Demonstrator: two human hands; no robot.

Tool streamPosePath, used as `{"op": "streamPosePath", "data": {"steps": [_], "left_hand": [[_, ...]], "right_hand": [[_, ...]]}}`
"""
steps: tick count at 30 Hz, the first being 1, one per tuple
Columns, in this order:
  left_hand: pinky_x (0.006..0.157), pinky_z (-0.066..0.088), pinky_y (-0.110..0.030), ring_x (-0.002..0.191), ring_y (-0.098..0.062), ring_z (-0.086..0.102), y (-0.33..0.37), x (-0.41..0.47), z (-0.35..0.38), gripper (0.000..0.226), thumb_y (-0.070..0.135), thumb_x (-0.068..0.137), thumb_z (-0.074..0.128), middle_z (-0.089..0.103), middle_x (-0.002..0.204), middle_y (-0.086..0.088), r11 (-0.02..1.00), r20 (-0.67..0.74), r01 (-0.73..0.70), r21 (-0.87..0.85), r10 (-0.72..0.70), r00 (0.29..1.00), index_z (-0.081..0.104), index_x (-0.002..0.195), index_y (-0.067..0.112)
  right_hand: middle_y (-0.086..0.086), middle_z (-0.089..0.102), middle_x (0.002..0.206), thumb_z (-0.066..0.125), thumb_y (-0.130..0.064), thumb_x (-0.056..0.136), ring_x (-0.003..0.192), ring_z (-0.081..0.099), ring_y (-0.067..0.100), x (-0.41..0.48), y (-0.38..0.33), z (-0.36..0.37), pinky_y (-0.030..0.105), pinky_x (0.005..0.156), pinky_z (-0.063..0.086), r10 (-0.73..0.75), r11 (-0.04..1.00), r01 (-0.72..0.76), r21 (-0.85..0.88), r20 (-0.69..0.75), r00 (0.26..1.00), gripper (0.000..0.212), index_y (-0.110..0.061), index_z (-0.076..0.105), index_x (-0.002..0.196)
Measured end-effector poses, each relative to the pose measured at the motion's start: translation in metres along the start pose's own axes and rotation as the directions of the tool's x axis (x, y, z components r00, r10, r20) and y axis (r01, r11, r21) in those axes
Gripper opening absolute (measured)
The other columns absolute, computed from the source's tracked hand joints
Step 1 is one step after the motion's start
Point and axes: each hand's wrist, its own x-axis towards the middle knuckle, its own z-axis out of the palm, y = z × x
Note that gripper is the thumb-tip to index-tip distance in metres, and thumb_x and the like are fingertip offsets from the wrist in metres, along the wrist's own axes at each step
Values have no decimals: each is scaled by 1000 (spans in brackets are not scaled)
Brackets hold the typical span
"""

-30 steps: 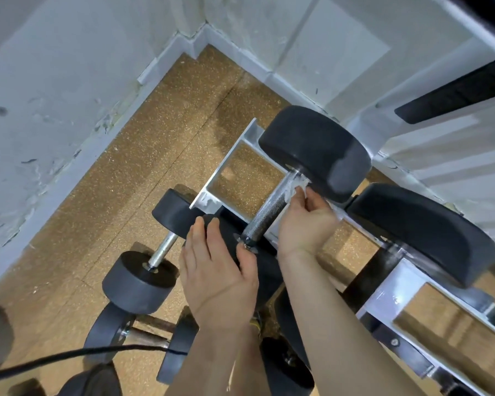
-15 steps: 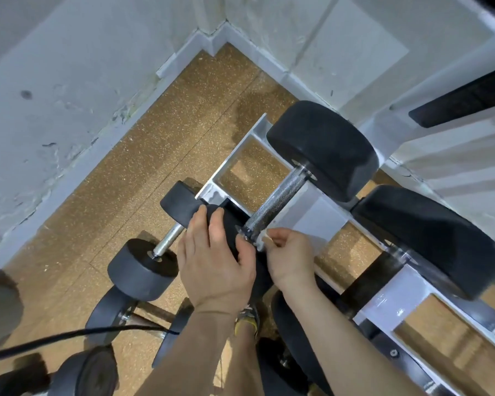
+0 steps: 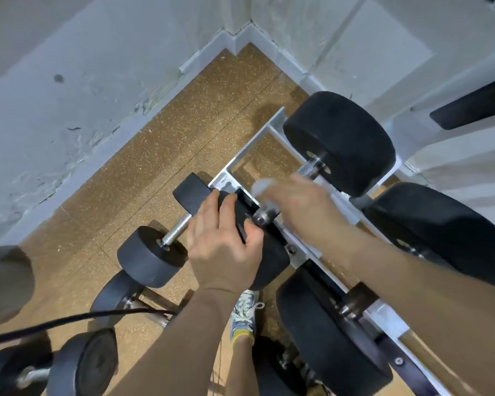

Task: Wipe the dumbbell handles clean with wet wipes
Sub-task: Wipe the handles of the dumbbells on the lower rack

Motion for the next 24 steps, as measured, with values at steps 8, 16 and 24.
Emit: {"op": "streamPosePath", "data": {"steps": [8,16,24], "left_hand": [[105,38,-50,127,-30,48,0,2,-6,50,35,85,42,53,137,-13,1000,122,-19,16,17,992,59,126,11],[104,39,-51,128,-30,49,-1,0,-5,50,35,85,42,52,139,-11,1000,106,-13,-7,13,994,60,126,13],[106,37,-50,127,-31,48,0,-1,-1,50,33,83,42,53,138,-12,1000,83,-14,10,14,996,59,126,11]], "right_hand": [[4,73,103,67,2,71,80,64,22,-28,-25,25,26,67,51,-67,990,85,108,-165,984,34,-11,74,101],[-2,64,118,56,-3,90,107,61,6,-24,-9,27,18,100,45,470,860,-218,461,-551,690,26,-5,70,111],[-6,73,87,73,-8,84,82,68,3,17,-33,12,15,79,53,956,-285,152,946,269,118,11,-11,73,96]]}}
